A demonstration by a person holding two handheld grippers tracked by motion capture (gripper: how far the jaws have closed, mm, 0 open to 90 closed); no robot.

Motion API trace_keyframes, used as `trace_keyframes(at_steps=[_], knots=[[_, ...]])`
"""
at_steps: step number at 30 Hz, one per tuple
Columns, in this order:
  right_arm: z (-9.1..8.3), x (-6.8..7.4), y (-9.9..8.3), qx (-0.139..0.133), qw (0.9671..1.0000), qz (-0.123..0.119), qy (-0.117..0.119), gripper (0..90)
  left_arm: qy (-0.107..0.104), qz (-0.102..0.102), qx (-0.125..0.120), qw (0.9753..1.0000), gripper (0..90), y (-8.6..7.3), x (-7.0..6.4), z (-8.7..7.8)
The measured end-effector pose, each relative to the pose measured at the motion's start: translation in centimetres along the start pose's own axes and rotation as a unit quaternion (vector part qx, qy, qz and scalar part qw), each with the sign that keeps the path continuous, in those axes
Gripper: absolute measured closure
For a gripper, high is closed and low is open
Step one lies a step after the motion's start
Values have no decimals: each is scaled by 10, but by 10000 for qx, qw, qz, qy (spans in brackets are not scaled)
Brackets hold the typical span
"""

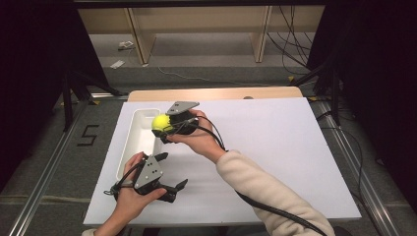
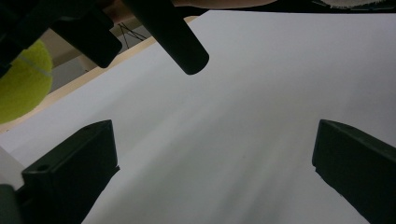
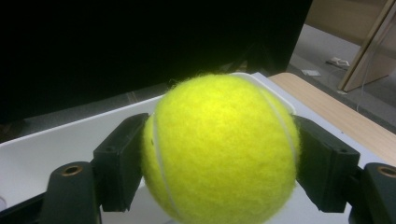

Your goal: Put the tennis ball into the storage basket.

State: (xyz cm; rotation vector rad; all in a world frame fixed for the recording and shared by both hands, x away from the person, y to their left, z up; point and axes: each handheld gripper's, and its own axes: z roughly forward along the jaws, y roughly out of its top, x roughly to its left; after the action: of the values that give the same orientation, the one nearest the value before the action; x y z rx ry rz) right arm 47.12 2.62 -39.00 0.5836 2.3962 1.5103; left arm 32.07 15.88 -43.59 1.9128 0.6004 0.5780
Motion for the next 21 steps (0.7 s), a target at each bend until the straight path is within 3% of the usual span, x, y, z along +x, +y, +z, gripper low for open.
trace_keyframes(at_steps=[21], knots=[[13,4,5,40,10000,-68,60,261,-3,-3,-9,10000,0,0,0,0]])
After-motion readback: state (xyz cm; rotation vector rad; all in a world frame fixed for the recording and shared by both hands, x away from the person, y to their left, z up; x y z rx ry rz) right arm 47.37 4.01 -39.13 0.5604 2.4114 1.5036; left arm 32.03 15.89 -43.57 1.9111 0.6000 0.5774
